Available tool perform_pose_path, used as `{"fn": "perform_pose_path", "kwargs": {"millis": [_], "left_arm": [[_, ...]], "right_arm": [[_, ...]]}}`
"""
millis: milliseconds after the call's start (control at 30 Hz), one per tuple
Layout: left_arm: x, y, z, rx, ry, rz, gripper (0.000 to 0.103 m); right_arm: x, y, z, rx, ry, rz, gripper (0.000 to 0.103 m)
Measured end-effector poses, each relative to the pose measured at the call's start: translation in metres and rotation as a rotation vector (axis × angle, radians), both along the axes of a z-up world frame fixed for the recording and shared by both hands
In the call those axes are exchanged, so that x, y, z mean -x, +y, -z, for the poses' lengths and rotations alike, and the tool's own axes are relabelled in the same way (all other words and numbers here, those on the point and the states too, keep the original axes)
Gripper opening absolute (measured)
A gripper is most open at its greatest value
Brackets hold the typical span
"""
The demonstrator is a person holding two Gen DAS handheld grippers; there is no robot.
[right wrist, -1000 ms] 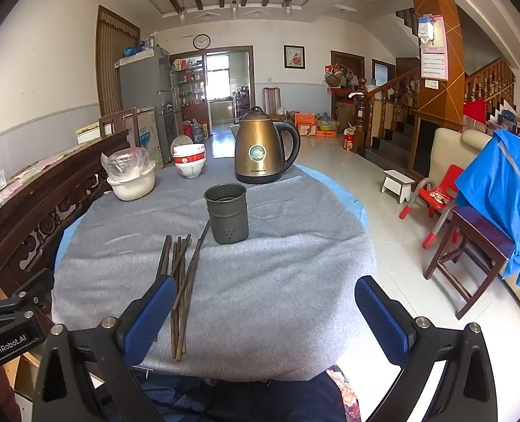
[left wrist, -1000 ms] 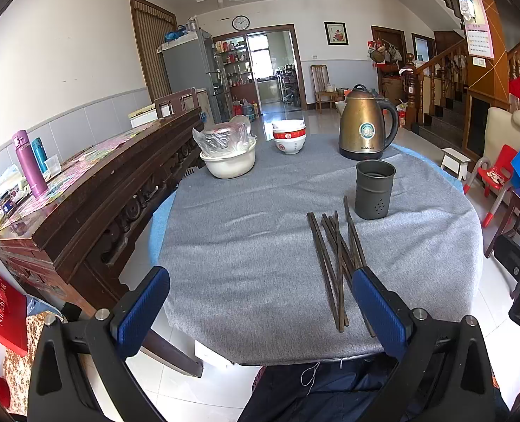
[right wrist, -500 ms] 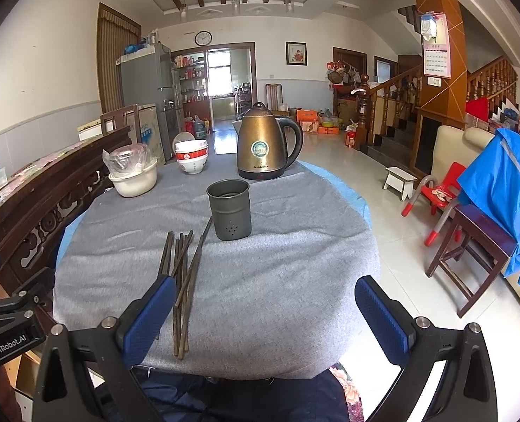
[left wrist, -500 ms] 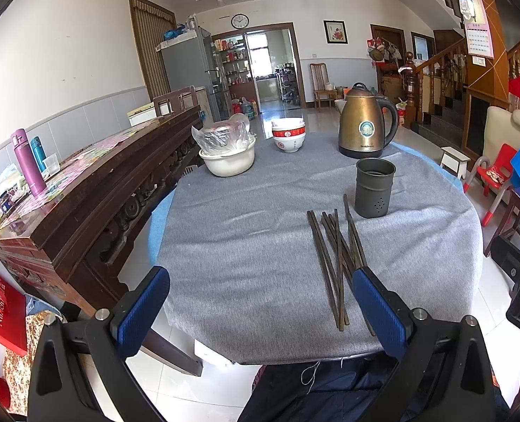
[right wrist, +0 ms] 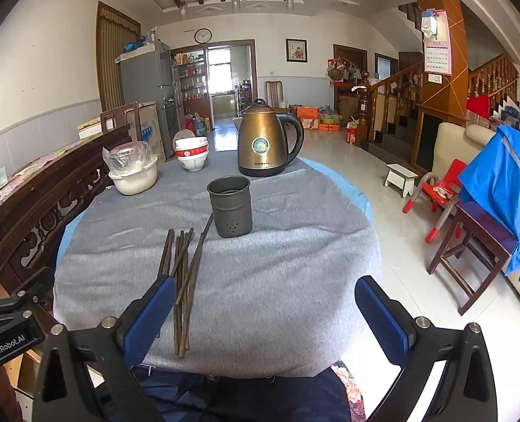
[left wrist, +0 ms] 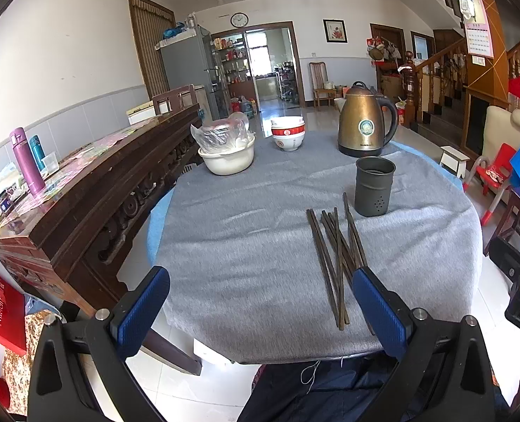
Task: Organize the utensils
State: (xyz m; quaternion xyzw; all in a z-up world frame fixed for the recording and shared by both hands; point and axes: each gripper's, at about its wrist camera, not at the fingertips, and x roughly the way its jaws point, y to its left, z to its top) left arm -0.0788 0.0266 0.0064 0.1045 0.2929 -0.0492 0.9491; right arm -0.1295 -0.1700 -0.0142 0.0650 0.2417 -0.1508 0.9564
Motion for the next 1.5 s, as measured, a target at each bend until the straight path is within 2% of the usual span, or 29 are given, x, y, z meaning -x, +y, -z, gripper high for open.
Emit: {"fn": "perform_pose_path", "kwargs": {"millis": [200,267,367,400,500,533,600,667,700,733,767,900,1100,1267,1500], "left_arm": [[-0.013,-0.002,0.012,-0.005,0.04,0.009,0.103],[-0.025,-0.003,0.016,-0.001,0.067,0.017,0.103],[-0.059,0.001,0.024,0.037,0.148,0.022,0.103],[-0.067,0.002,0.027,0.048,0.17,0.022,0.103],[-0.098,0.008,0.04,0.1,0.26,0.027,0.101],[-0.107,0.009,0.045,0.118,0.289,0.034,0.097],[-0.123,0.011,0.056,0.15,0.349,0.042,0.087],[-0.135,0.012,0.067,0.185,0.406,0.062,0.076],[-0.142,0.01,0.074,0.201,0.438,0.074,0.074],[-0.146,0.009,0.079,0.212,0.459,0.083,0.066],[-0.153,0.007,0.086,0.228,0.483,0.099,0.059],[-0.175,0.002,0.101,0.3,0.552,0.134,0.05],[-0.194,-0.012,0.114,0.345,0.596,0.185,0.048],[-0.204,-0.022,0.118,0.371,0.605,0.221,0.048],[-0.22,-0.034,0.121,0.355,0.612,0.234,0.043]], "right_arm": [[-0.017,-0.009,-0.005,-0.014,-0.038,-0.026,0.103],[-0.035,-0.018,-0.008,-0.051,-0.004,-0.049,0.103],[-0.071,-0.033,-0.004,-0.138,0.096,-0.127,0.102],[-0.085,-0.039,-0.001,-0.187,0.13,-0.153,0.099],[-0.117,-0.05,0.009,-0.319,0.202,-0.205,0.074],[-0.125,-0.051,0.012,-0.357,0.22,-0.214,0.062],[-0.147,-0.051,0.021,-0.394,0.263,-0.227,0.054],[-0.169,-0.049,0.033,-0.446,0.32,-0.248,0.051],[-0.18,-0.044,0.038,-0.458,0.339,-0.262,0.047],[-0.186,-0.044,0.043,-0.477,0.364,-0.268,0.041],[-0.195,-0.042,0.05,-0.494,0.387,-0.271,0.039],[-0.22,-0.039,0.081,-0.563,0.436,-0.263,0.038],[-0.245,-0.042,0.115,-0.684,0.485,-0.261,0.031],[-0.261,-0.043,0.13,-0.703,0.516,-0.264,0.029],[-0.277,-0.041,0.147,-0.732,0.541,-0.262,0.018]]}}
